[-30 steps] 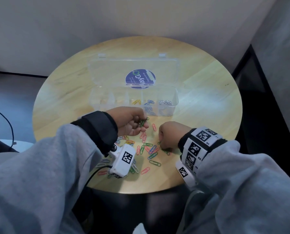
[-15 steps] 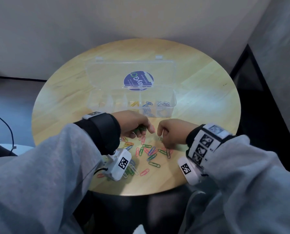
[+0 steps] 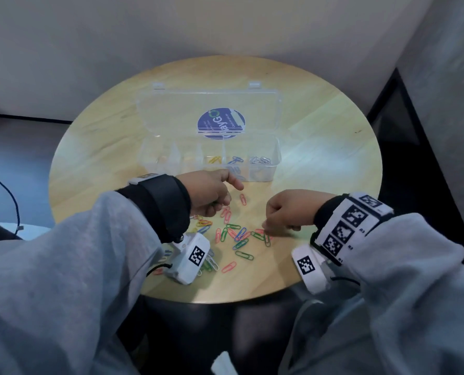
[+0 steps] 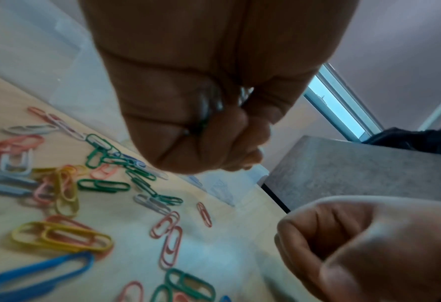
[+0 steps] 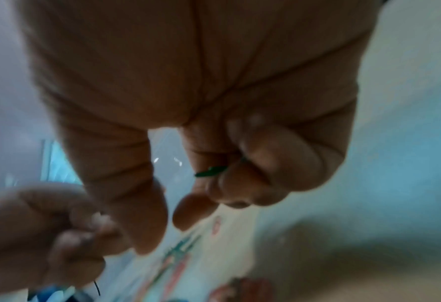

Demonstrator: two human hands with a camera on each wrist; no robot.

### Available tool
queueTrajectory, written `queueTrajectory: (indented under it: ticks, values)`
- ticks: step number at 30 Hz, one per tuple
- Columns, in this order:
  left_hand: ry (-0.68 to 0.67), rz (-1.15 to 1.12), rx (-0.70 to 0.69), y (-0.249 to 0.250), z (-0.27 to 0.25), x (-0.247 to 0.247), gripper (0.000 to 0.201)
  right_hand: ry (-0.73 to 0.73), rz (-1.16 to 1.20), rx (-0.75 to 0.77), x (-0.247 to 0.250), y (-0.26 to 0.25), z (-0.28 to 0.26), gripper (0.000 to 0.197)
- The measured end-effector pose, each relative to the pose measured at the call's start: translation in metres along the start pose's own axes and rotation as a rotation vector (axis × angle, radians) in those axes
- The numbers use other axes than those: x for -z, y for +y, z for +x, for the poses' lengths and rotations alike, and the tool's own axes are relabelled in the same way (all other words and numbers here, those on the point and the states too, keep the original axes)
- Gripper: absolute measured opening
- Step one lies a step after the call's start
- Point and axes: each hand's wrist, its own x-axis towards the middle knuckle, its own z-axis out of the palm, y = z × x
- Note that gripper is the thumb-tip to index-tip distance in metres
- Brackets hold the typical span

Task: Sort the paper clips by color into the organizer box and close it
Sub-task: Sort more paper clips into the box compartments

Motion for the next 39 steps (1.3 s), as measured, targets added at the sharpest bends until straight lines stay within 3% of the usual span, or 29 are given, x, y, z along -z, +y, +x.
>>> queueTrajectory:
  ticks: [2,5,9,14,18,22,26,33,39]
  values:
    - [0.002,0.024,-0.002,0.000,-0.001,-0.002,0.046,0.046,-0.200,-0.037,-0.003,-0.002,-0.002,0.030]
    - [-0.007,0.189,-0.010,0.003,-0.002,-0.006,0.037,0.098,-0.296,-0.075,-0.013,-0.005,0.000,0.032]
    - [0.072,0.778,-0.112,0.005,-0.002,-0.012,0.004,0.136,-0.388,-0.069,-0.024,-0.012,0.006,0.032]
    - [0.085,1.148,-0.142,0.006,0.002,-0.024,0.020,0.125,-0.408,-0.069,-0.024,-0.013,0.012,0.026]
    - [0.009,1.207,-0.125,0.005,0.005,-0.030,0.027,0.096,-0.286,-0.025,-0.019,-0.009,0.010,0.014]
    - [-0.060,1.237,-0.081,0.000,0.002,-0.027,0.041,0.055,0.096,0.006,-0.008,0.000,0.009,0.025]
    - [-0.078,1.303,-0.141,-0.008,0.007,-0.025,0.038,0.027,0.347,-0.003,-0.002,0.001,0.009,0.029]
    - [0.009,1.275,-0.165,-0.013,0.012,-0.018,0.019,-0.027,0.390,-0.033,-0.006,0.004,0.009,0.030]
    - [0.027,1.267,-0.167,-0.018,0.016,-0.011,0.017,-0.044,0.415,-0.040,-0.008,0.002,0.010,0.029]
